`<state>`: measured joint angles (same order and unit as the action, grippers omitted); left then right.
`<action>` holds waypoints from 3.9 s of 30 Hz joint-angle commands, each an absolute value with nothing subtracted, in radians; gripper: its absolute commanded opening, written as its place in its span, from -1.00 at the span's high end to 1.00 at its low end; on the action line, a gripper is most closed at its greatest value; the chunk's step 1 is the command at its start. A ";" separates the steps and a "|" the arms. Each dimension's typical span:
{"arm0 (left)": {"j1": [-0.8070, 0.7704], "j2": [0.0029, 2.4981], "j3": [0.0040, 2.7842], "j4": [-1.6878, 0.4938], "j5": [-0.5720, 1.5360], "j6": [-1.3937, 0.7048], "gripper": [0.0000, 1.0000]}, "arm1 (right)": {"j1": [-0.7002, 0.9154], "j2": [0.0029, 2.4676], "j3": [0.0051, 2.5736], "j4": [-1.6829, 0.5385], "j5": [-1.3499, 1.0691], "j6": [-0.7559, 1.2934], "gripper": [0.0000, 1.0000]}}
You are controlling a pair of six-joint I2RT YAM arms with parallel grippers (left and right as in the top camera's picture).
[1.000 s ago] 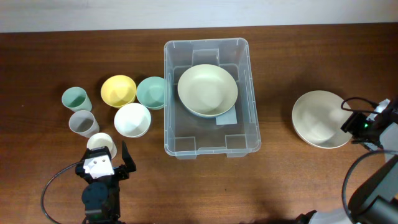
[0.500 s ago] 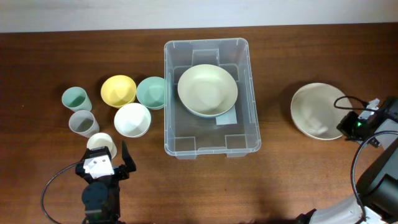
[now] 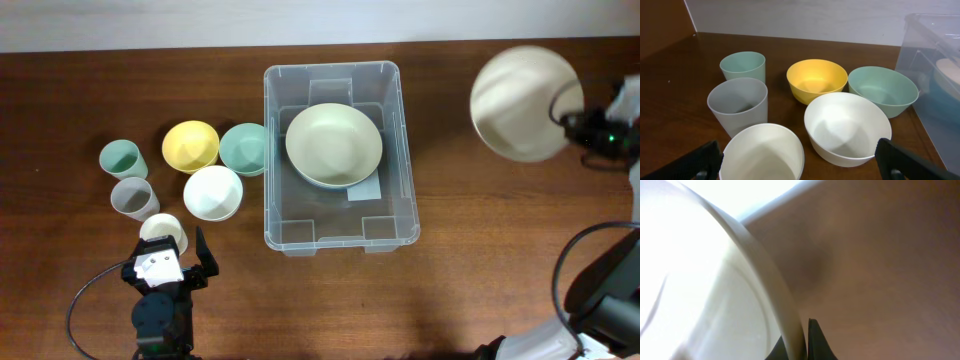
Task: Pack container
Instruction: 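Lift the large cream bowl and stack it into the container, then release and retract the right gripper to the upper right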
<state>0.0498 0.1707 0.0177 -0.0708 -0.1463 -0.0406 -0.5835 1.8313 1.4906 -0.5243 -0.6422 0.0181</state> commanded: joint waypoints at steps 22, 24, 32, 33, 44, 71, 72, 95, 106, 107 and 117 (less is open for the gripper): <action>0.046 0.163 0.010 -0.069 -0.136 -0.021 -0.99 | 0.321 2.006 1.821 -0.621 -0.014 -0.056 0.93; 0.046 0.163 0.010 -0.069 -0.136 -0.021 -0.99 | 0.329 2.042 1.821 -0.623 -0.014 -0.056 0.92; 0.046 0.163 0.010 -0.069 -0.136 -0.021 -0.99 | 0.331 2.088 1.821 -0.678 -0.014 -0.056 -0.42; 0.046 0.163 0.010 -0.069 -0.136 -0.021 -0.99 | 0.331 2.088 1.822 -0.679 -0.014 -0.057 -0.52; 0.046 0.163 0.010 -0.069 -0.136 -0.021 -0.99 | 0.301 1.950 1.939 -0.722 0.157 -0.084 -0.63; 0.046 0.163 0.010 -0.069 -0.136 -0.021 -1.00 | -0.298 1.871 1.982 -1.138 0.233 0.140 -0.98; 0.046 0.163 0.010 -0.069 -0.136 -0.021 -0.99 | -0.298 1.871 1.982 -1.138 0.233 0.140 -0.98; 0.046 0.163 0.010 -0.069 -0.136 -0.021 -0.99 | -0.295 1.871 1.982 -1.138 0.233 0.140 -0.98; 0.046 0.163 0.010 -0.069 -0.136 -0.021 -0.99 | -0.295 1.871 1.982 -1.138 0.233 0.140 -0.98; 0.046 0.163 0.010 -0.067 -0.136 -0.021 -0.99 | -0.295 1.871 1.982 -1.138 0.233 0.140 -0.98; 0.046 0.163 0.014 0.020 -0.178 -0.022 -0.99 | -0.295 1.871 1.982 -1.138 0.233 0.140 -0.98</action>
